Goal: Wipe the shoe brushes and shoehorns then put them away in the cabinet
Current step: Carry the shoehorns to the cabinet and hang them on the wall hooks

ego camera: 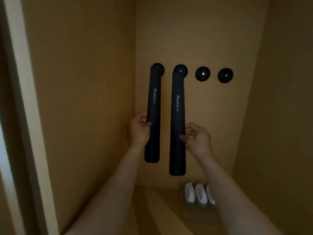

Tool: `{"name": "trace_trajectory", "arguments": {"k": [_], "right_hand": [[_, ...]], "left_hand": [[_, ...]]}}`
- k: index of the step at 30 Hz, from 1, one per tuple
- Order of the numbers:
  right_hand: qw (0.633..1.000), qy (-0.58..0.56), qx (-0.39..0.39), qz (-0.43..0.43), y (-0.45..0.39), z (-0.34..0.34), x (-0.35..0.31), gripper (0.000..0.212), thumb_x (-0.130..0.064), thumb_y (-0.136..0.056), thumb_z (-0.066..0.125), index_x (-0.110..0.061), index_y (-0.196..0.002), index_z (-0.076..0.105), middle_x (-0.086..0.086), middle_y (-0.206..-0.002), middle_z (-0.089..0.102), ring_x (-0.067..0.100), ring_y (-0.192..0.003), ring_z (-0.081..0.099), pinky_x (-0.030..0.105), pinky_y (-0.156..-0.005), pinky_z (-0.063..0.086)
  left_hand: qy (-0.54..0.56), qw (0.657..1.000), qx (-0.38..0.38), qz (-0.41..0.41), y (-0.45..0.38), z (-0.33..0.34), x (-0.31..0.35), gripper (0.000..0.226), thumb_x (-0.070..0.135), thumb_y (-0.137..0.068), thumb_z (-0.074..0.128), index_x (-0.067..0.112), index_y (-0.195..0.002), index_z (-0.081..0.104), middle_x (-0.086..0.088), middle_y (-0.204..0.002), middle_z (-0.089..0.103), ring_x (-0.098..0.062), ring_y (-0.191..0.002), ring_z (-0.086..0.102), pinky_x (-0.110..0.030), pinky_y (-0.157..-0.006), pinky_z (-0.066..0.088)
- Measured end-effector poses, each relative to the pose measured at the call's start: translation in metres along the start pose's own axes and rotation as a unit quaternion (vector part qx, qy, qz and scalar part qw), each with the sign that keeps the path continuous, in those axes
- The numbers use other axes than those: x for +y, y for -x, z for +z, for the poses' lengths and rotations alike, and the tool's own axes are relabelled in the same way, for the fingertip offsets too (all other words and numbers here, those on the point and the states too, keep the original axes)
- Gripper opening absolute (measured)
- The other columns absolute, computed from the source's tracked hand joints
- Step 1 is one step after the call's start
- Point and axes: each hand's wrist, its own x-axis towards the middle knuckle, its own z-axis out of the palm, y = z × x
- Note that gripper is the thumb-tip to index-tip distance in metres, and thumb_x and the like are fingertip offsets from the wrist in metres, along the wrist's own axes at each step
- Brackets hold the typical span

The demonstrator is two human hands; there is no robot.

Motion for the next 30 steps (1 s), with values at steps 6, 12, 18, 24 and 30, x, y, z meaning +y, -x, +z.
{"name": "trace_trajectory", "arguments": {"k": [6,12,18,24,30], "right_hand": [[1.0,-0.001,0.012,-0.01,-0.037,0.008,-0.013,0.052,0.002,-0.081,0.069,-0.048,-0.067,0.062,-0.012,-0.061,0.062,0.018,-0.067,0.065,0.055,-0.068,0.061],[0.999,0.01,0.014,-0.03,-0.058,-0.004,-0.007,0.045,0.0,-0.082,0.07,-0.043,-0.073,0.064,0.0,-0.077,0.067,0.026,-0.076,0.069,0.054,-0.068,0.061],[0.999,0.005,0.01,-0.048,-0.083,-0.006,-0.005,0.044,0.001,-0.082,0.07,-0.041,-0.07,0.063,-0.001,-0.073,0.064,0.026,-0.072,0.068,0.054,-0.064,0.061],[0.999,-0.012,-0.001,-0.035,-0.101,-0.005,0.006,0.042,0.004,-0.081,0.069,-0.036,-0.073,0.064,0.004,-0.075,0.063,0.029,-0.075,0.067,0.058,-0.07,0.06],[0.999,-0.004,-0.004,-0.037,-0.114,-0.008,0.011,0.044,0.004,-0.082,0.069,-0.038,-0.071,0.064,0.002,-0.073,0.064,0.027,-0.073,0.066,0.056,-0.07,0.06]], "left_hand": [[0.023,0.999,0.028,-0.001,-0.044,0.028,0.007,0.042,-0.003,-0.088,0.059,0.036,-0.075,0.056,0.006,-0.081,0.064,-0.016,-0.079,0.065,-0.032,-0.073,0.055],[0.026,0.997,0.077,-0.003,-0.086,0.042,0.016,0.037,-0.002,-0.088,0.061,0.032,-0.073,0.055,0.006,-0.082,0.064,-0.014,-0.075,0.062,-0.022,-0.06,0.046],[0.002,0.996,0.091,0.008,-0.12,0.048,0.029,0.024,-0.002,-0.085,0.065,0.023,-0.085,0.063,0.002,-0.086,0.068,-0.012,-0.074,0.062,-0.021,-0.063,0.045],[-0.033,0.996,0.083,0.019,-0.149,0.055,0.033,0.023,-0.003,-0.084,0.066,0.02,-0.081,0.068,0.003,-0.079,0.067,-0.013,-0.071,0.061,-0.018,-0.055,0.043],[-0.057,0.995,0.078,0.005,-0.16,0.06,0.028,0.022,0.009,-0.078,0.078,0.022,-0.067,0.064,0.001,-0.08,0.068,-0.014,-0.071,0.062,-0.026,-0.067,0.053]]}}
